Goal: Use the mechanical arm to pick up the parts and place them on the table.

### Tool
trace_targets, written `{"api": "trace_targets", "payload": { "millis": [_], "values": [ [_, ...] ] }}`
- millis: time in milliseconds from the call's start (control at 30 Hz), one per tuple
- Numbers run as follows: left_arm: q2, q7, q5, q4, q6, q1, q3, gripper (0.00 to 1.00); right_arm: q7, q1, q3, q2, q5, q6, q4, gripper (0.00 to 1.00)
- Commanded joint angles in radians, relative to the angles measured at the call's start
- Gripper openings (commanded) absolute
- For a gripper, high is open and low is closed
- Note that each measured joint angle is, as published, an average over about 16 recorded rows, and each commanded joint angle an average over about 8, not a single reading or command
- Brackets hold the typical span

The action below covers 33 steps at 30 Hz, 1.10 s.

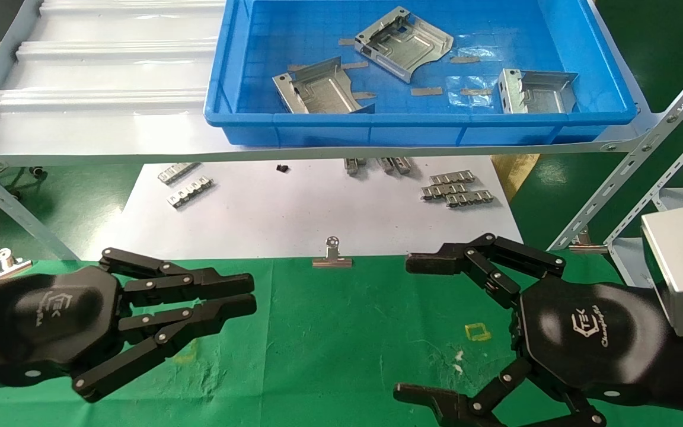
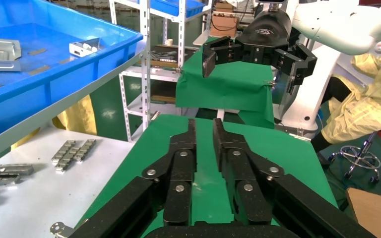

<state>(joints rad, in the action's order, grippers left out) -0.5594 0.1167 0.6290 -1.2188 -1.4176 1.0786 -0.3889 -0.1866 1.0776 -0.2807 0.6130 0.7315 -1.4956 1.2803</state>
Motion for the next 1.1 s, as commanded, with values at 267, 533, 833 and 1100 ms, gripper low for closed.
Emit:
{"api": "trace_targets", "payload": {
  "millis": [267, 533, 833, 1100],
  "values": [
    [0.0, 0.0, 0.0, 0.0, 0.0, 0.0, 0.0, 0.0, 0.0, 0.0, 0.0, 0.0, 0.0, 0.0, 0.0, 1.0],
    [0.0, 0.0, 0.0, 0.0, 0.0, 0.0, 0.0, 0.0, 0.001, 0.029, -0.003, 0.008, 0.022, 0.015, 0.0, 1.0],
    [0.0, 0.0, 0.0, 0.0, 0.0, 0.0, 0.0, 0.0, -0.016, 0.325, -0.064, 0.163, 0.237, 0.191, -0.15, 1.0],
    [0.0, 0.0, 0.0, 0.0, 0.0, 0.0, 0.0, 0.0, -0.009, 0.637, -0.206, 0.416, 0.535, 0.379, -0.487, 1.0]
  ]
}}
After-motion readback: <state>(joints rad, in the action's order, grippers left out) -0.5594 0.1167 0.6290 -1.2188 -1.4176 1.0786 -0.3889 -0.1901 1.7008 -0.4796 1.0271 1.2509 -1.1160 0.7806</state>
